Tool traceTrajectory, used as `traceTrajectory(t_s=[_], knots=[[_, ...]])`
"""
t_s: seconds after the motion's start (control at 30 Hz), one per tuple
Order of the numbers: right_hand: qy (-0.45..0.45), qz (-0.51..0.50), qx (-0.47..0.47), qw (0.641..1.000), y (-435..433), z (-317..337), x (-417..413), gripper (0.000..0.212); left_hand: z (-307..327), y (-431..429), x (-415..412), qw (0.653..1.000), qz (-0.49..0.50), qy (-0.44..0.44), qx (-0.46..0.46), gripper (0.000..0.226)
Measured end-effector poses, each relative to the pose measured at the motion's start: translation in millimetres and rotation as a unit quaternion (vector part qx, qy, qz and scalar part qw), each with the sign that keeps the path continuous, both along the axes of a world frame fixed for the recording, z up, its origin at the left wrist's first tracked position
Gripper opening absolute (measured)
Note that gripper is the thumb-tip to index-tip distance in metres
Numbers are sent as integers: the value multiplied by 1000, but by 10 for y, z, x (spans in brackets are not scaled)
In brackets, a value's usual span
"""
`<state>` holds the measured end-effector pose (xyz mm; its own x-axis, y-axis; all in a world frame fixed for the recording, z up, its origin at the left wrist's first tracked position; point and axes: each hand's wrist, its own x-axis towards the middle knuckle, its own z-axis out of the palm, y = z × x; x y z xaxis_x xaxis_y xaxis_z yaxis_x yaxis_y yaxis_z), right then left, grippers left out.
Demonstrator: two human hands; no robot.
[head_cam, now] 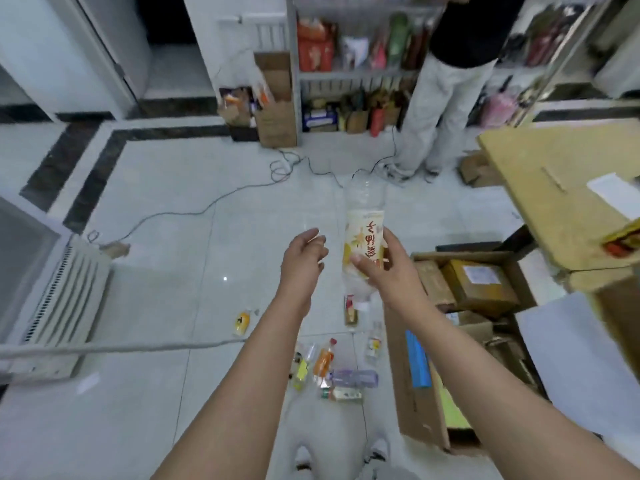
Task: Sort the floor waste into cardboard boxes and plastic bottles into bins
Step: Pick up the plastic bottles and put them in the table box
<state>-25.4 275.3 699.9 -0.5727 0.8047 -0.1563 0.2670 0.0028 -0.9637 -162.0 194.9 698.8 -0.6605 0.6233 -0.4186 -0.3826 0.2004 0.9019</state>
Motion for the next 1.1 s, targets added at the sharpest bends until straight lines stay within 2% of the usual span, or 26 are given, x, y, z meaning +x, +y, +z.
traceTrajectory(t_s=[0.17, 0.33, 0.67, 0.8, 0.93, 1.1], knots=[[25, -97, 61, 993, 151, 614, 497, 63, 595, 500, 351, 992, -115, 28, 53, 32], [20, -193, 90, 977, 166, 865, 1157, 69, 853, 780, 940, 971, -224, 37, 71, 29], [58, -344, 80, 934, 370, 1047, 2683, 70, 918, 1277, 2262, 920, -383, 86, 20, 25], [23, -384, 78, 920, 620, 985, 3482, 64, 881, 1603, 2976, 897, -428, 110, 4, 28], [-23, -415, 137, 899, 970, 990, 4412, 62, 860, 1993, 3840, 880, -462, 112, -20, 33], [-150, -475, 206, 842, 1435, 750, 5468, 70, 707, 2392, 4888, 848, -518, 98, -60, 51]])
